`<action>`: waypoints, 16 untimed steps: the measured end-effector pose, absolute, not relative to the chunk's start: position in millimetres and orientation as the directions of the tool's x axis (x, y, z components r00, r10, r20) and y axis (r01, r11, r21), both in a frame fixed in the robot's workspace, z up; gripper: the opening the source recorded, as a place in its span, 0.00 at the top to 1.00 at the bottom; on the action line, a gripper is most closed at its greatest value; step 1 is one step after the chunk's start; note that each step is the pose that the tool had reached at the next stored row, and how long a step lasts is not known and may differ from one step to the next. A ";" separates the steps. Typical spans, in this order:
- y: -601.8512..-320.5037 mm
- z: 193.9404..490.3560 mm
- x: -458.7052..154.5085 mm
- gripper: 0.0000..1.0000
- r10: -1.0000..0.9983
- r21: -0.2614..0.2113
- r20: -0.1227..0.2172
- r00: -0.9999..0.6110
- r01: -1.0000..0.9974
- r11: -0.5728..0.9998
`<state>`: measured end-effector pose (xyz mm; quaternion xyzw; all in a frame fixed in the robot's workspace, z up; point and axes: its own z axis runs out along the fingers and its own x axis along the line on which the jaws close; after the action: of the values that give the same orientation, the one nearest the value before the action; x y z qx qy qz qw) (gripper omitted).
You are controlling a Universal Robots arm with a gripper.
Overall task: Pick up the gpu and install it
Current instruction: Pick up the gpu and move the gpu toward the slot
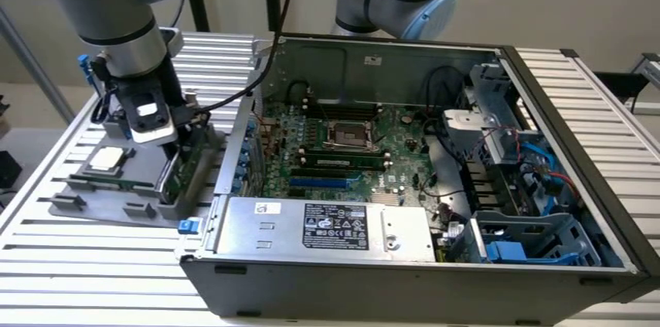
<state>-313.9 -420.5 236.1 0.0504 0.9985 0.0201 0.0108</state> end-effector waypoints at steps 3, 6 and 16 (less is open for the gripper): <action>-420.6 236.2 -313.7 0.73 0.075 0.041 -0.015 -0.997 0.075 0.996; -420.5 236.1 -311.3 0.73 0.047 0.041 -0.015 -0.999 0.046 0.998; -420.6 236.0 -306.8 0.73 -0.051 0.041 -0.015 -0.999 -0.051 0.998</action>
<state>-306.8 -420.6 236.0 -0.0255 0.9994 0.0206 0.0069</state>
